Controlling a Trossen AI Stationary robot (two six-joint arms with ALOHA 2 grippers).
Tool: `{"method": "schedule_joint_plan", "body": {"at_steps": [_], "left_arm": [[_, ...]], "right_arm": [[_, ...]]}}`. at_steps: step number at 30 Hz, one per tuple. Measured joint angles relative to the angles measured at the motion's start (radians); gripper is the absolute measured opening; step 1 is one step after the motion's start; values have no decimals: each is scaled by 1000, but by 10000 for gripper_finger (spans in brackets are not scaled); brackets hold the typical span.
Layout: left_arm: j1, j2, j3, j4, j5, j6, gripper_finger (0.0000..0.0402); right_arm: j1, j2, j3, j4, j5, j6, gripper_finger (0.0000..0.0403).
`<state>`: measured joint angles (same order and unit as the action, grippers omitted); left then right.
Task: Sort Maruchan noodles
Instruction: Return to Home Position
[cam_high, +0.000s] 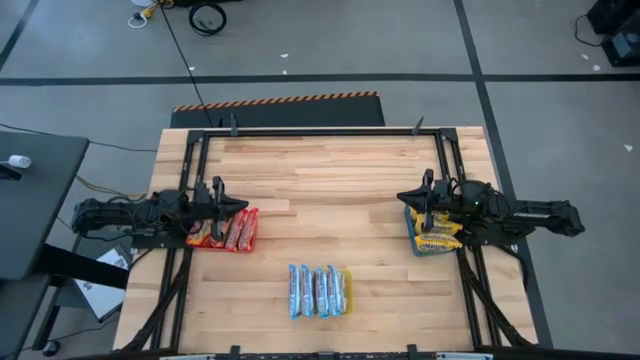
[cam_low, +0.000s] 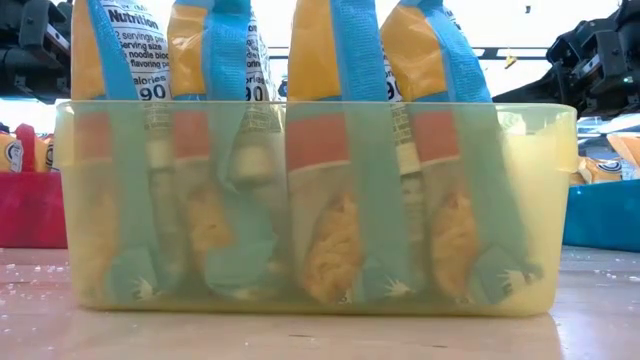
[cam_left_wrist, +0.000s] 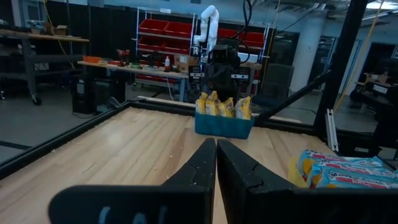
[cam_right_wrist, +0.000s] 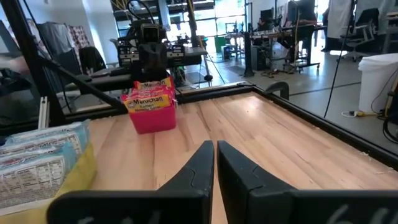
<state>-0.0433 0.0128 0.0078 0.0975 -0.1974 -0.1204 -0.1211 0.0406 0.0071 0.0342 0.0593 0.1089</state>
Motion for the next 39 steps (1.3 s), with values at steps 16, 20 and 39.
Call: {"method": "schedule_joint_plan", "body": {"at_steps": [16, 20, 39], "left_arm": [[19, -2, 0, -1, -11, 1, 21], [18, 0, 0, -7, -17, 1, 20], [18, 0, -1, -4, -19, 1, 21]], "right_arm": [[0, 1, 0, 3, -1, 0, 25], [0, 1, 0, 11, -1, 0, 26], [0, 2, 1, 24, 0, 0, 27]]}}
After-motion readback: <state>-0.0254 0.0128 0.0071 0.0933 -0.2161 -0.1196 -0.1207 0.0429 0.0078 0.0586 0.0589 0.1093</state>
